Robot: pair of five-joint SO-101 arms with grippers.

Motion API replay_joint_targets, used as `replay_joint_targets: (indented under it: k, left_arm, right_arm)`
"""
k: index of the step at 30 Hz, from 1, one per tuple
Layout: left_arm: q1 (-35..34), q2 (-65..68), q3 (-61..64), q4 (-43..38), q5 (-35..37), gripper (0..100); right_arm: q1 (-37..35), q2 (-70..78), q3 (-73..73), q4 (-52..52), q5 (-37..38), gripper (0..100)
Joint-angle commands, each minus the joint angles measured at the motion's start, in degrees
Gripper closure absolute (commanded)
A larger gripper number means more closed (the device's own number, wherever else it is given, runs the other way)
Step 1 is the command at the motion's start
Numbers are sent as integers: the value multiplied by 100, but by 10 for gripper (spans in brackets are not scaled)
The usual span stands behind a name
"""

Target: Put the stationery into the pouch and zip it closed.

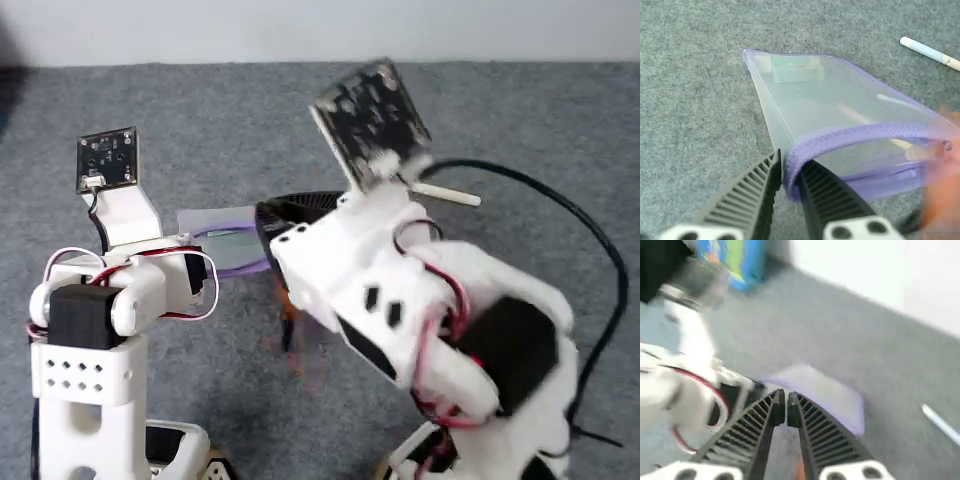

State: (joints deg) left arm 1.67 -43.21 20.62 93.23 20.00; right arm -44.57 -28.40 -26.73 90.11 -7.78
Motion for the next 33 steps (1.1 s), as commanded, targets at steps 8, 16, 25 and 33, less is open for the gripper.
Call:
replay_joint_targets:
  k: [8,16,25,33]
  left_arm:
    - [-18,-9,-347,26,62,968]
    - [-677,-9,-347,26,62,968]
    - [-1556,-9,-347,35,26,968]
    - [-1574,-9,-347,35,26,968]
  right_arm:
    - [-136,-2149,3138,-1895,26,991]
    - [75,-2721,5451,-1490,-466,991]
    - [75,-1121,5679,-673,-818,988]
    - [57,585,5635,-708,-782,798]
